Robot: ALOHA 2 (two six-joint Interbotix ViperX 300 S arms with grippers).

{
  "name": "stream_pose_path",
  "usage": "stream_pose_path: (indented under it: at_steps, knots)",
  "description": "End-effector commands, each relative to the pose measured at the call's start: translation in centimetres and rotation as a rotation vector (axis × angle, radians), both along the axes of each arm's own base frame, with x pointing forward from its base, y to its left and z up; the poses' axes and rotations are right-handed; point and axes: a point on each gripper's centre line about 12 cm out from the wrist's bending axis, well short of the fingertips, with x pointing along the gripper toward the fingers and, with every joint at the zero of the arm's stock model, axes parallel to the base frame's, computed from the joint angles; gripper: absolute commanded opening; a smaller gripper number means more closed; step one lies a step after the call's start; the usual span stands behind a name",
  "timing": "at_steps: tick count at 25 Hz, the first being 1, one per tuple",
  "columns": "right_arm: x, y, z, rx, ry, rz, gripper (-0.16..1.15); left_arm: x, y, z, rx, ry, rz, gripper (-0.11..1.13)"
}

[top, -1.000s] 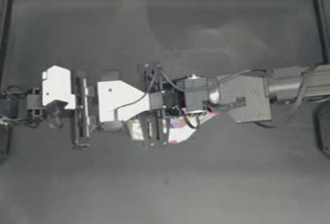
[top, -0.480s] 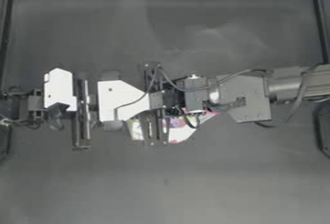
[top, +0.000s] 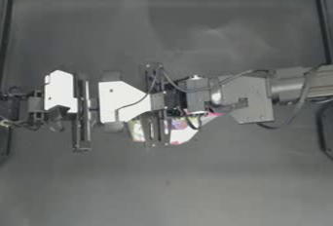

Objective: Put candy in bag

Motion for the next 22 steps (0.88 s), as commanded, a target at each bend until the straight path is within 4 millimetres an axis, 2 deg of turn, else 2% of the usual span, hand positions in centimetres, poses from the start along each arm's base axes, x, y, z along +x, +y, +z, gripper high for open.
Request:
stream_pose_path:
  at_steps: [1, 12, 22]
  knots:
    - [-0.2, 0.1, 1.6, 0.002, -0.037, 0.002, 0.06, 0.5, -0.2, 1.2, 0.017, -0.038, -0.018, 0.02]
    - [-1.0, 0.2, 0.7, 0.013, 0.007, -0.005, 0.06, 0.5, -0.3, 1.2, 0.019, -0.037, -0.02, 0.03]
    - [-3.0, 0.3, -0.1, 0.043, 0.05, -0.034, 0.06, 0.5, -0.3, 1.3, 0.021, -0.04, -0.022, 0.03]
